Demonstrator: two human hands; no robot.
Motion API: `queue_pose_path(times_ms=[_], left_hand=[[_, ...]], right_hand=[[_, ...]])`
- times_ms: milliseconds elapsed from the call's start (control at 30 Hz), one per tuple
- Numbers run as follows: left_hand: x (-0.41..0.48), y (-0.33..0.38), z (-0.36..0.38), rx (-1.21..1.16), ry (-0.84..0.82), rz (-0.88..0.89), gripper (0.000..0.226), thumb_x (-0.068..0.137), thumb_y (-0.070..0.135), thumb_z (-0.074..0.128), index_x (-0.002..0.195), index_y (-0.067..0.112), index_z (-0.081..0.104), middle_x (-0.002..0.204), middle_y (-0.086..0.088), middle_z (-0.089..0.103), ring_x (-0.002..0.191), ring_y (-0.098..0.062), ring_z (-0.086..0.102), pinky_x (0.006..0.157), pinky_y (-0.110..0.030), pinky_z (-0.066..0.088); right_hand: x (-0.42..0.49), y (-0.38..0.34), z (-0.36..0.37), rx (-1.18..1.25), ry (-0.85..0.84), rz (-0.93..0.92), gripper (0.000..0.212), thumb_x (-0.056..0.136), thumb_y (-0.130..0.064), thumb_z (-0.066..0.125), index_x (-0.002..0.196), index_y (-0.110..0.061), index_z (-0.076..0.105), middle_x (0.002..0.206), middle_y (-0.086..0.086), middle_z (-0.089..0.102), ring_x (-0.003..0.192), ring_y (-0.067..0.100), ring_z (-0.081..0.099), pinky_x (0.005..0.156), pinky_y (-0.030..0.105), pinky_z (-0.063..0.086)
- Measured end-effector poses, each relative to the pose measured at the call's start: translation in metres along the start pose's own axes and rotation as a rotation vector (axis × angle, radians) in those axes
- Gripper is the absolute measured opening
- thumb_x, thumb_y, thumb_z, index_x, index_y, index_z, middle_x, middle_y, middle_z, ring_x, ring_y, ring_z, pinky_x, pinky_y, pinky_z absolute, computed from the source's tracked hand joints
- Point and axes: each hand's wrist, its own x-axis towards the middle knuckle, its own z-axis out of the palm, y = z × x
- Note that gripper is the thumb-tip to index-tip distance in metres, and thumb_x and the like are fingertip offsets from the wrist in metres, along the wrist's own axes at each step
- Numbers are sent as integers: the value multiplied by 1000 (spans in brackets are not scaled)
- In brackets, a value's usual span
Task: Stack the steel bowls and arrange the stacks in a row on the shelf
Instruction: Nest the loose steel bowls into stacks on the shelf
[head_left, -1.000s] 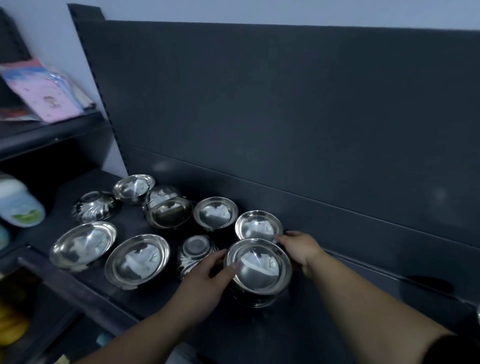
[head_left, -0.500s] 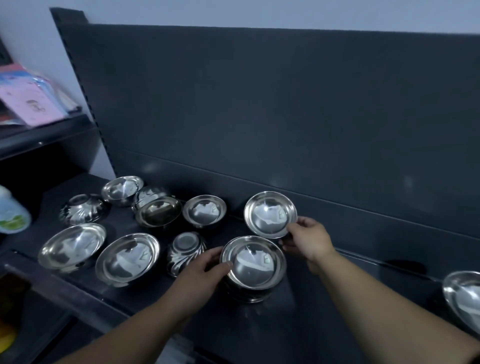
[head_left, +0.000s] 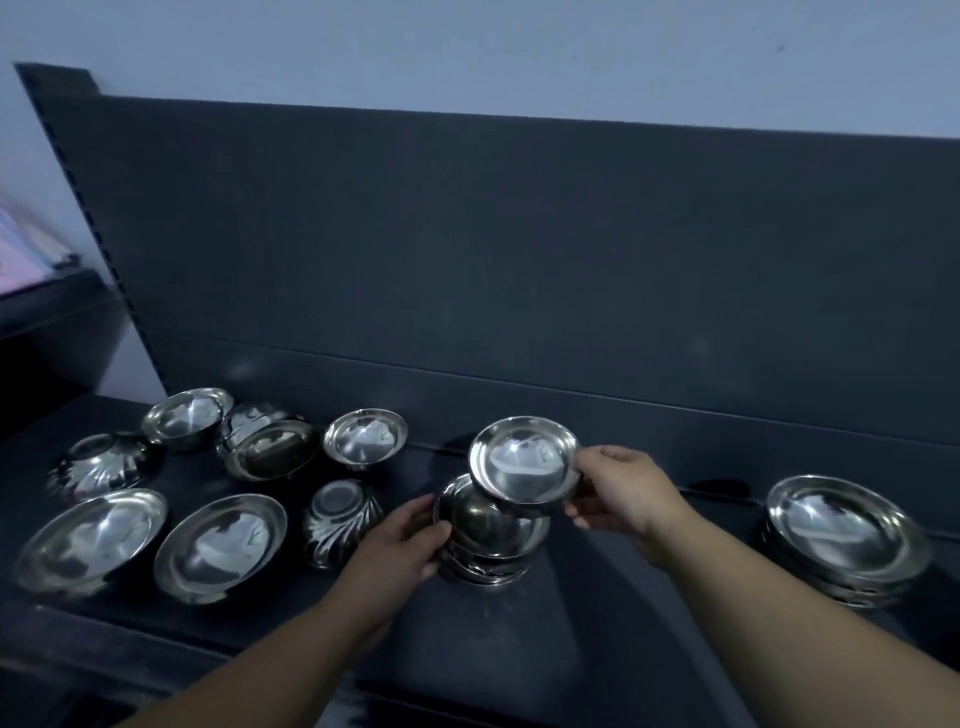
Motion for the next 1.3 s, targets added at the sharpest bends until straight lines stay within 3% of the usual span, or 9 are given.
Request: queue_pose_path(times_ms=[133, 333, 533, 633, 733, 867, 967, 1300], left_hand=[[4, -1, 0, -39, -11, -4, 34, 94, 5, 56, 125, 17, 55, 111, 3, 65, 102, -15, 62, 91, -34, 47], [11, -3, -5, 22, -48, -21, 30, 97, 15, 53, 122, 30, 57, 124, -3, 65, 117, -19, 59, 90, -33, 46], [14, -1, -13, 79, -135, -6, 48, 97, 35, 52, 143, 34, 39, 137, 3, 55, 120, -18, 57, 92, -31, 48], [12, 0, -12, 107, -172, 25, 54, 95, 42, 53, 145, 37, 34, 142, 5, 50, 124, -15, 54, 93, -30, 48], [15, -1, -12, 131, -206, 30, 58, 91, 47, 56, 144, 38, 35, 139, 5, 53, 122, -14, 55, 94, -30, 47], [19, -4, -11, 121, -234, 12, 57, 91, 47, 56, 143, 42, 34, 137, 6, 56, 119, -15, 58, 95, -32, 48], [21, -5, -6, 105, -260, 8, 56, 91, 47, 57, 142, 43, 35, 133, 6, 59, 117, -16, 60, 94, -33, 49], [17, -18, 58, 107, -342, -5, 60, 90, 43, 60, 143, 40, 34, 134, 6, 58, 116, -15, 60, 91, -31, 51]], right_hand=[[-12, 3, 2, -38, 32, 16, 18, 90, -20, 58, 92, -4, 64, 63, 15, 63, 50, 23, 58, 50, 27, 51], [-19, 10, 17, -103, 58, 11, 19, 89, -21, 58, 85, -3, 63, 61, 13, 65, 49, 24, 59, 50, 29, 52], [-18, 17, 26, -98, 150, 1, 27, 84, -34, 66, 79, -7, 66, 65, 8, 69, 55, 23, 66, 58, 31, 58], [-20, 32, 25, -98, 221, -34, 39, 82, -53, 64, 77, -15, 71, 73, 0, 73, 71, 20, 70, 74, 38, 60], [-29, 48, 30, -45, 209, -37, 34, 86, -59, 57, 87, -28, 71, 93, -13, 72, 93, 11, 65, 91, 41, 54], [-45, 62, 41, 112, 47, 55, 35, 89, -64, 46, 112, -43, 61, 114, -16, 67, 102, 14, 65, 79, 40, 57], [-49, 68, 40, 174, 40, 53, 36, 92, -60, 44, 122, -44, 56, 116, -17, 67, 102, 14, 67, 82, 42, 57], [-56, 79, -18, 200, 176, 20, 29, 88, -60, 51, 114, -48, 56, 116, -17, 65, 108, 20, 65, 78, 41, 56]])
